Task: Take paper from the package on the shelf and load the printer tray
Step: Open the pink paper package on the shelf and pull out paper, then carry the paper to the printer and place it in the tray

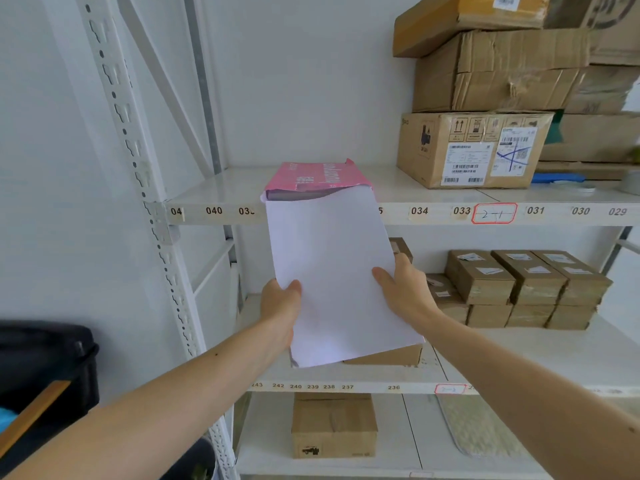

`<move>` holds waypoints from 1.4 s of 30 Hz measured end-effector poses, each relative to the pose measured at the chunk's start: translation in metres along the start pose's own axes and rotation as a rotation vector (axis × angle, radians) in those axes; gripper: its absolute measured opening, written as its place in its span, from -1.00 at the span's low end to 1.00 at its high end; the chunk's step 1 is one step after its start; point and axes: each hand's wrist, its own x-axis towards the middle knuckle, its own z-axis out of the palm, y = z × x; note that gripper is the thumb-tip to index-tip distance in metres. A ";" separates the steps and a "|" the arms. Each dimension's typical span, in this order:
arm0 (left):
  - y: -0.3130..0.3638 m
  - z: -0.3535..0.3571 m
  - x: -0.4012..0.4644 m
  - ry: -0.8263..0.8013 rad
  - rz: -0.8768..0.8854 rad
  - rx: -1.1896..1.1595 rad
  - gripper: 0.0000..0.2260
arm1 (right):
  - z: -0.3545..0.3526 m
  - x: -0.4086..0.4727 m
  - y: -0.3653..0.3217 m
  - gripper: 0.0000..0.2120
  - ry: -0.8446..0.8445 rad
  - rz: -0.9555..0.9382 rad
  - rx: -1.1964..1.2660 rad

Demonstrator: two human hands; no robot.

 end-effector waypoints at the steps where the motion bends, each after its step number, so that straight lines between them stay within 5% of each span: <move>1: -0.005 0.004 -0.005 0.034 0.017 0.014 -0.82 | 0.001 -0.005 0.002 -0.75 0.016 -0.020 -0.020; 8: -0.021 0.024 -0.039 0.083 0.212 -0.033 -0.88 | -0.006 -0.024 0.016 -0.79 0.196 -0.143 -0.056; 23: -0.007 0.099 -0.031 -0.326 0.317 -0.085 -0.83 | -0.077 -0.035 0.060 -0.80 0.459 -0.025 0.096; 42: -0.027 0.330 -0.120 -0.719 0.304 -0.128 -0.89 | -0.241 -0.066 0.216 -0.72 0.774 0.174 0.000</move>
